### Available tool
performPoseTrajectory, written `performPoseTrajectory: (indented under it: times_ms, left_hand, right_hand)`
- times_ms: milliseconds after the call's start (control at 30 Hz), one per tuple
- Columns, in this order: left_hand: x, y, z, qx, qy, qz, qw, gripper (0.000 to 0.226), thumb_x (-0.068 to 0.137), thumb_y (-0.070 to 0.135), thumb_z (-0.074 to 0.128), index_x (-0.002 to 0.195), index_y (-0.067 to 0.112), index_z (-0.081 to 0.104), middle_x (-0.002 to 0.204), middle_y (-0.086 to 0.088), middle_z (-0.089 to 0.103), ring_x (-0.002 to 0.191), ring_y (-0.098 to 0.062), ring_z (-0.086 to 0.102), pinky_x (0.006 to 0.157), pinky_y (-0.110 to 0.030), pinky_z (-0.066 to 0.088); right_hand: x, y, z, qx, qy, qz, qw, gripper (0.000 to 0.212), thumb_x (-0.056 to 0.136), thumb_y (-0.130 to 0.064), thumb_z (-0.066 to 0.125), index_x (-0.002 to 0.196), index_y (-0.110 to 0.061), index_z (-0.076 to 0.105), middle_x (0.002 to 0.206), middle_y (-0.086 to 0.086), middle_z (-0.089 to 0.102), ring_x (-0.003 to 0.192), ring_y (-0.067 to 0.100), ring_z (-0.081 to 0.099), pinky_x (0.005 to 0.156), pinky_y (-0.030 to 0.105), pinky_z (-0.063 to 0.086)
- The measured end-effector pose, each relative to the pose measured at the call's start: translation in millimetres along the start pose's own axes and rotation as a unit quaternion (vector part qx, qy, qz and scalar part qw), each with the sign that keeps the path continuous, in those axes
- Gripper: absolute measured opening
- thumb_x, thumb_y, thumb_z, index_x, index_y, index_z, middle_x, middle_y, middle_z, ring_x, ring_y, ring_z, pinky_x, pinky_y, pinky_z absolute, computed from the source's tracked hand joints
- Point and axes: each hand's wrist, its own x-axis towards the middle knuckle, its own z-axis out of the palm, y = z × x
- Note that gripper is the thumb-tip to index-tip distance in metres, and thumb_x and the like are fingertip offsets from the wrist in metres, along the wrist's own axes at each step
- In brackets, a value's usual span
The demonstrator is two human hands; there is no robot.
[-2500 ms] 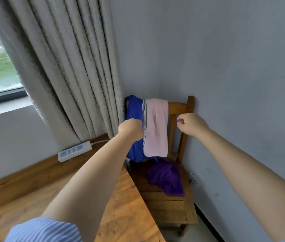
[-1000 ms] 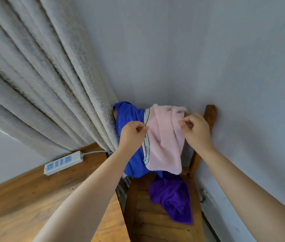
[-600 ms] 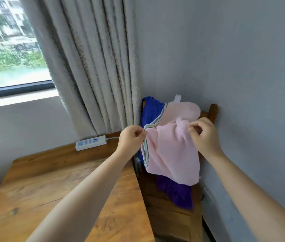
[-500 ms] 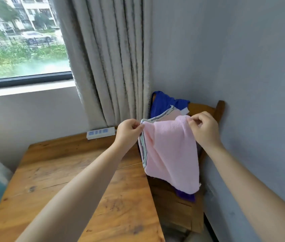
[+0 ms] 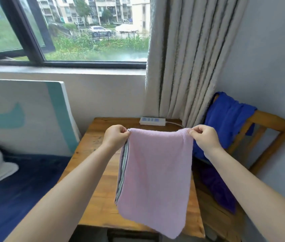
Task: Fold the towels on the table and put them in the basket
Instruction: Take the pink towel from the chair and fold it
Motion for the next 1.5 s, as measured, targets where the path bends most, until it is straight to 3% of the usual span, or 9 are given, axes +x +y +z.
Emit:
performPoseTrajectory:
  times_ms: [133,267,367,700,800,900,1200,1400,1500]
  left_hand:
    - [17.9,-23.8,-16.3,0.013,0.048,-0.012,0.999,0.020,0.092,0.019,0.052,0.086,0.004,0.063,0.083,-0.008,0.059,0.084,-0.026,0.053,0.069,-0.026,0.034]
    - [47.8,-37.2,-27.3,-0.011,0.093,0.005,0.996,0.016,0.094,0.019,0.050,0.085,0.007,0.057,0.084,-0.004,0.056,0.080,-0.019,0.049,0.060,-0.026,0.034]
    - [75.6,-49.9,-26.6,0.014,0.071,-0.004,0.997,0.013,0.095,0.021,0.048,0.085,0.012,0.050,0.086,-0.003,0.054,0.081,-0.017,0.049,0.055,-0.023,0.033]
    - [182.0,-134.4,-12.8,0.099,-0.034,-0.154,0.983,0.032,0.094,0.021,0.046,0.064,0.021,0.036,0.080,0.001,0.049,0.084,-0.020,0.046,0.071,-0.027,0.034]
    - [193.3,-173.1,-2.7,0.125,-0.083,-0.199,0.968,0.029,0.092,0.021,0.048,0.065,0.021,0.038,0.077,0.004,0.051,0.085,-0.019,0.048,0.071,-0.026,0.036]
    - [198.4,-199.7,8.9,0.158,-0.126,-0.212,0.956,0.009,0.090,0.020,0.049,0.082,0.018,0.048,0.092,0.001,0.053,0.087,-0.019,0.048,0.074,-0.027,0.038]
    - [205.0,-247.1,68.2,0.293,-0.249,-0.121,0.915,0.028,0.091,0.011,0.038,0.116,0.015,0.051,0.117,-0.010,0.058,0.096,-0.029,0.054,0.068,-0.031,0.038]
    - [189.4,-289.5,91.8,0.347,-0.284,-0.063,0.892,0.023,0.089,0.010,0.040,0.102,0.009,0.059,0.109,-0.011,0.060,0.101,-0.030,0.058,0.079,-0.034,0.047]
    - [179.2,-305.4,95.4,0.347,-0.265,-0.030,0.899,0.026,0.091,0.014,0.040,0.106,0.008,0.060,0.111,-0.011,0.059,0.104,-0.031,0.056,0.078,-0.034,0.045]
  right_hand:
    - [24.5,-23.8,31.9,-0.046,0.000,-0.054,0.998,0.019,0.088,-0.009,0.055,0.090,0.006,0.065,0.090,0.019,0.062,0.082,0.027,0.053,0.071,0.030,0.040]
    - [55.1,-46.5,54.2,-0.119,0.043,-0.149,0.981,0.019,0.088,-0.008,0.055,0.088,0.008,0.064,0.097,0.023,0.058,0.087,0.035,0.055,0.072,0.030,0.037]
    - [77.6,-51.2,86.4,-0.142,0.029,-0.161,0.976,0.020,0.088,-0.009,0.055,0.086,0.009,0.063,0.097,0.024,0.056,0.089,0.038,0.054,0.072,0.032,0.035]
    - [130.6,-8.6,224.8,-0.134,-0.102,-0.073,0.983,0.021,0.089,-0.008,0.053,0.089,0.011,0.061,0.102,0.023,0.055,0.093,0.037,0.054,0.076,0.032,0.038]
    - [120.9,10.4,267.1,-0.139,-0.164,-0.062,0.975,0.021,0.090,-0.009,0.051,0.091,0.008,0.063,0.103,0.021,0.056,0.093,0.033,0.055,0.075,0.029,0.038]
    - [109.0,30.8,302.7,-0.178,-0.236,-0.030,0.955,0.023,0.092,-0.014,0.048,0.097,0.003,0.063,0.112,0.017,0.055,0.100,0.030,0.054,0.084,0.031,0.040]
    - [67.5,67.6,349.8,-0.260,-0.422,-0.052,0.867,0.027,0.087,-0.007,0.042,0.106,-0.009,0.062,0.109,0.008,0.051,0.103,0.030,0.054,0.082,0.034,0.045]
    - [26.2,99.0,361.6,-0.285,-0.399,-0.044,0.870,0.043,0.088,-0.012,0.035,0.128,-0.019,0.049,0.123,0.007,0.046,0.105,0.032,0.053,0.080,0.034,0.041]
    - [18.1,100.6,363.5,-0.195,-0.335,-0.007,0.922,0.050,0.080,-0.023,0.028,0.113,-0.008,0.063,0.109,0.014,0.060,0.096,0.033,0.061,0.080,0.034,0.043]
